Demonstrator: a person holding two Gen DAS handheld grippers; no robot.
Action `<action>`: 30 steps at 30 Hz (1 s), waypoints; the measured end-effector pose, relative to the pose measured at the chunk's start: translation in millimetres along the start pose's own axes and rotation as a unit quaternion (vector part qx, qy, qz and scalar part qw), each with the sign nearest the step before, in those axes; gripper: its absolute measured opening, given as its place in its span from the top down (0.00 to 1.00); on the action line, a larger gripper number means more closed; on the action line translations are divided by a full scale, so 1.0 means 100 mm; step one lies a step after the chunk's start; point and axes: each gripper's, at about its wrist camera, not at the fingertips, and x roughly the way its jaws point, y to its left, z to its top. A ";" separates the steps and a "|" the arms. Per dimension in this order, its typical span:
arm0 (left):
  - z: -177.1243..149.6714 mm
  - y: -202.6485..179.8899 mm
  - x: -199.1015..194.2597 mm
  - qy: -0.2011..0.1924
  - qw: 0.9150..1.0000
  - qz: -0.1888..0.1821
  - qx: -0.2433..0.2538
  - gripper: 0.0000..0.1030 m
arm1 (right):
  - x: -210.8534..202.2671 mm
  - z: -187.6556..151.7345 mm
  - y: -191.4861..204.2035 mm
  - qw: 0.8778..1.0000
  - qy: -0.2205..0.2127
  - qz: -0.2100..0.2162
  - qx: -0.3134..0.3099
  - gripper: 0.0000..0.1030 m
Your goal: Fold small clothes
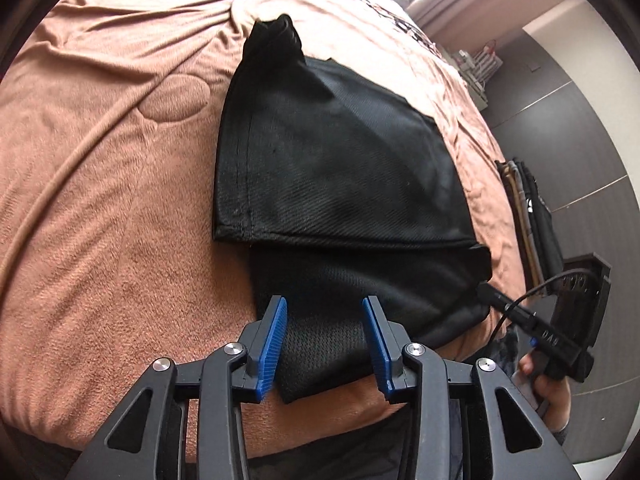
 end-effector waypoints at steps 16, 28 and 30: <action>-0.15 0.12 -0.14 -0.007 1.000 0.027 -0.010 0.60 | -0.19 -0.02 0.01 0.999 -0.035 -0.010 0.005 0.98; -0.18 0.11 -0.02 0.003 0.998 0.056 0.001 0.75 | -0.37 -0.33 -0.08 0.999 -0.035 0.005 0.026 0.98; -0.18 0.12 -0.03 0.002 0.998 0.057 0.001 0.79 | -0.37 -0.36 -0.11 0.999 -0.032 0.000 0.028 0.98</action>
